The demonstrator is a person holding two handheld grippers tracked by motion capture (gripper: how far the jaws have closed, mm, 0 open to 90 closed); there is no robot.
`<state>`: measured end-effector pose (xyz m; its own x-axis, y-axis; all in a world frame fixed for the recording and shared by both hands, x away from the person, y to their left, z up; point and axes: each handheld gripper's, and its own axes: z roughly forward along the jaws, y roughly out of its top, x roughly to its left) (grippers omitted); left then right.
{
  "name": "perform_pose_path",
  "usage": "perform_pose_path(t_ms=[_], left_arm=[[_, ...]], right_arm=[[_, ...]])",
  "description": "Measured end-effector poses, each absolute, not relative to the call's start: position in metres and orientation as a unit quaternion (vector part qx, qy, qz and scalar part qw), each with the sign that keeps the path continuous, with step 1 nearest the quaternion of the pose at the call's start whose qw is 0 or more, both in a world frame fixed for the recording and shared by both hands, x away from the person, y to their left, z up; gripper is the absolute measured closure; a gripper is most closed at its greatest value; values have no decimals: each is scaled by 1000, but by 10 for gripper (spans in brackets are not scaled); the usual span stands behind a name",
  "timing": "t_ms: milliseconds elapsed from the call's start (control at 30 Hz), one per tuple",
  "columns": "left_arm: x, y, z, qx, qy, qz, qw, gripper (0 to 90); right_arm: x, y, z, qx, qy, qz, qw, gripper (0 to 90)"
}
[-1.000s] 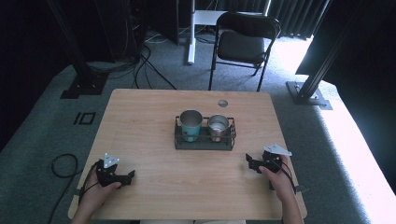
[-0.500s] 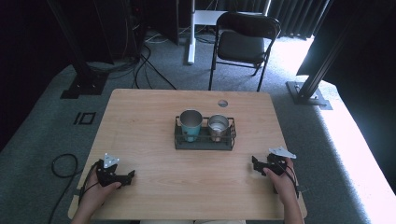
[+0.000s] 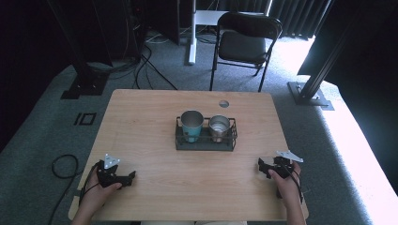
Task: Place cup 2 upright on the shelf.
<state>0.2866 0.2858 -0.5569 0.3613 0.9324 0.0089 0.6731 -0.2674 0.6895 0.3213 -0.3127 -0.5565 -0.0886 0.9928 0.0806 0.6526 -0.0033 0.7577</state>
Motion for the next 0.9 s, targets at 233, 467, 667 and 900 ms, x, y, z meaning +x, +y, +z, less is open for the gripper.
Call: perform_pose_path(t_ms=[233, 467, 667, 900], left_arm=[[287, 286, -557, 767, 524, 214, 304, 26], [286, 286, -557, 767, 524, 213, 304, 26], [286, 286, -557, 766, 524, 213, 304, 26], [286, 286, -557, 766, 524, 213, 304, 25]], right_arm=[[318, -314, -557, 631, 657, 326, 253, 117], [316, -315, -558, 618, 679, 301, 257, 124], [316, -315, -558, 615, 683, 297, 259, 119], [316, -315, -558, 615, 683, 297, 258, 118]])
